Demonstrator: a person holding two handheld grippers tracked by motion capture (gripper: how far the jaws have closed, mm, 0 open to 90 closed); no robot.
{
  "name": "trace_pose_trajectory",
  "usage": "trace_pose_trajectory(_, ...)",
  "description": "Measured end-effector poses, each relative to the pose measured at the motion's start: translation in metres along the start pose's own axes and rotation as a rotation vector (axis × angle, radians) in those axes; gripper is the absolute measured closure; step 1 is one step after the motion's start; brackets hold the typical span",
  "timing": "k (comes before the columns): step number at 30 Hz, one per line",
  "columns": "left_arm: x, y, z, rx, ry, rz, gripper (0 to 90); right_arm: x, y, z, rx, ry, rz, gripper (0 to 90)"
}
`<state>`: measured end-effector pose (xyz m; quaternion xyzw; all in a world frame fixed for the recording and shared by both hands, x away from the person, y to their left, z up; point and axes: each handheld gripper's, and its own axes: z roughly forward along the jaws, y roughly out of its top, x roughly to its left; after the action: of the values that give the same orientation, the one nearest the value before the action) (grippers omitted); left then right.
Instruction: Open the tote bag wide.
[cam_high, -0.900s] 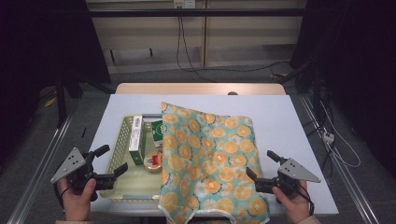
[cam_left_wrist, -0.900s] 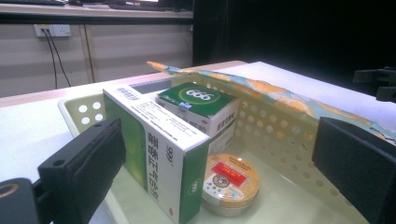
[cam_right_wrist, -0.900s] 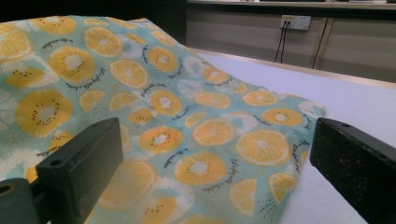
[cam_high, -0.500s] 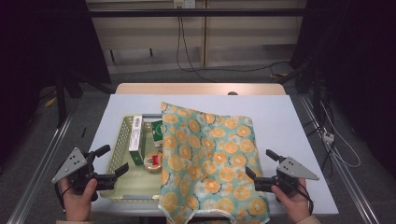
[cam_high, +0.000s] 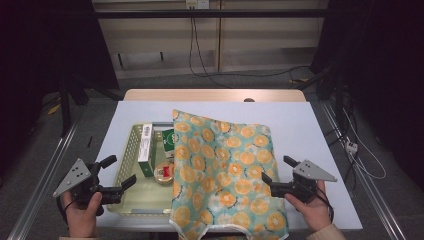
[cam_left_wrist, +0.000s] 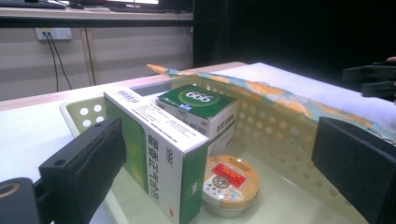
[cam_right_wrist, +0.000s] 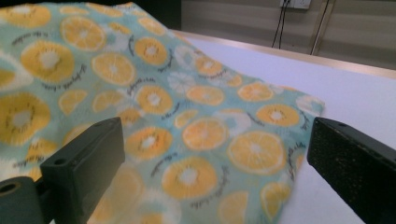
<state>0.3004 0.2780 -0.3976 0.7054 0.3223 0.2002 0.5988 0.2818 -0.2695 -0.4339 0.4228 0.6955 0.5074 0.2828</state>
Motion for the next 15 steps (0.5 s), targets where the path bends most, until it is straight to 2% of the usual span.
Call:
trace_pose_trajectory(3, 0.002, -0.002, 0.001, 0.004, -0.004, -0.006, 3.0, -0.006, 0.01, 0.016, 0.035, -0.001, -0.012, 4.7)
trace_pose_trajectory(7, 0.001, -0.001, 0.001, -0.002, -0.002, -0.013, 3.0, -0.014, 0.014, 0.03, 0.065, -0.019, 0.02, 4.6)
trace_pose_trajectory(8, 0.001, 0.0, 0.001, -0.004, -0.001, -0.011, 3.0, -0.02, 0.015, 0.04, 0.111, -0.022, 0.019, 4.6)
trace_pose_trajectory(9, 0.001, 0.0, 0.001, -0.003, 0.0, -0.009, 3.0, -0.02, 0.015, 0.04, 0.111, -0.022, 0.019, 4.6)
trace_pose_trajectory(10, 0.0, 0.0, 0.001, -0.001, -0.005, -0.007, 2.9, -0.026, 0.016, 0.049, 0.148, -0.042, 0.028, 5.2)
trace_pose_trajectory(15, -0.001, 0.0, 0.003, 0.004, -0.006, -0.01, 3.0, -0.038, 0.018, 0.063, 0.19, -0.065, 0.032, 6.5)
